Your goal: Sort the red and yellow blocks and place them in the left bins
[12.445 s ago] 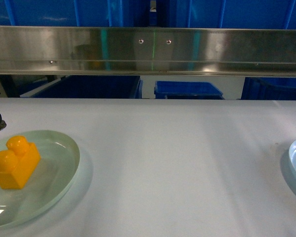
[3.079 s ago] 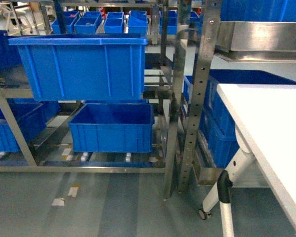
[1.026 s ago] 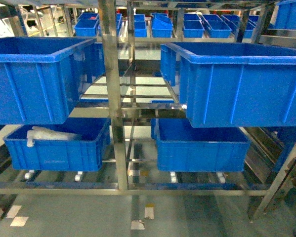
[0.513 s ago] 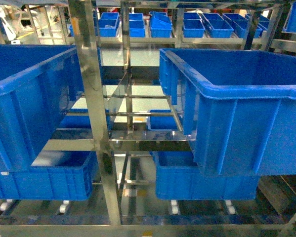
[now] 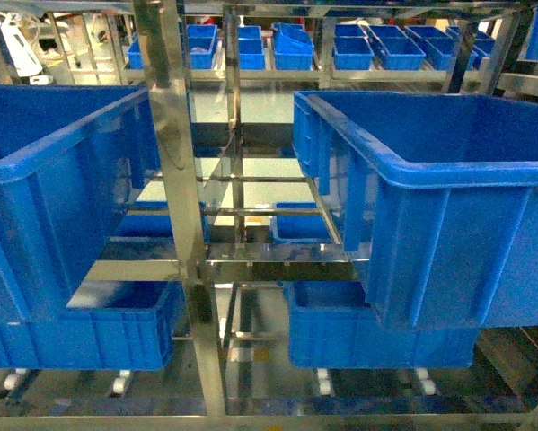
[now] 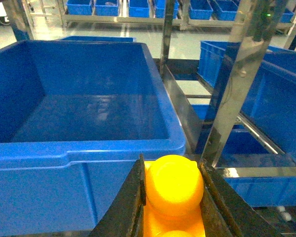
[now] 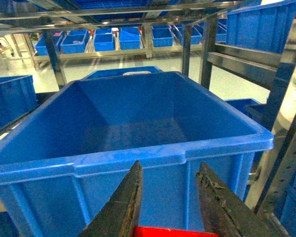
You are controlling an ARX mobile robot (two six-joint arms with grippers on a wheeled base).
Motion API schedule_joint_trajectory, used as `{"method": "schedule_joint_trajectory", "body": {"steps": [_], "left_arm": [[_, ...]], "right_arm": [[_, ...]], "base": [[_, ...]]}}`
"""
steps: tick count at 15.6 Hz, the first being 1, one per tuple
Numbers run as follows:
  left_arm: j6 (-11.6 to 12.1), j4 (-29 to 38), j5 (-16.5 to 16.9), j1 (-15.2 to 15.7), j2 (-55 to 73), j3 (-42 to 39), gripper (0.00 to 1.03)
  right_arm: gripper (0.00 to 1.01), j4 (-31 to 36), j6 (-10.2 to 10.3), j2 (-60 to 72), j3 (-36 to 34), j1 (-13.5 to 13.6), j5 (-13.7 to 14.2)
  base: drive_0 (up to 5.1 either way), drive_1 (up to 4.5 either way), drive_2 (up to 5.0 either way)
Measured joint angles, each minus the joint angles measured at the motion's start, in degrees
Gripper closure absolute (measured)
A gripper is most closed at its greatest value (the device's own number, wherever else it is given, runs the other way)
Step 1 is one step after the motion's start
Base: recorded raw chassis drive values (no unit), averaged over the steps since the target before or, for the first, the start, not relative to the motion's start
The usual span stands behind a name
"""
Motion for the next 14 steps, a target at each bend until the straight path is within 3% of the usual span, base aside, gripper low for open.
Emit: {"method": "schedule_joint_trajectory", "body": {"steps": [5,9,14], "left_arm": [[-0.07,-0.07,-0.04,0.11,0.02,0.0,0.81],[-0.24,0.07,-0.48,0.35,-0.04,0.0,0.81],[-0.24,-0.09,-0.22,0.11,-0.2,0.0,0.81]], "right_arm": [[0.73,0.07,0.0,-0.22,0.0,0.07,-0.04],[0.73,-0.17,0.02,-0.28,0.0,0.09,-0.31],[0.73,0.11,0.0,-0.35,0.0,0.04,-0.13]], "base": [[-4.8,2.55,2.6],[0.0,0.0,0.0],[0.1,3.95,-3.7]]}}
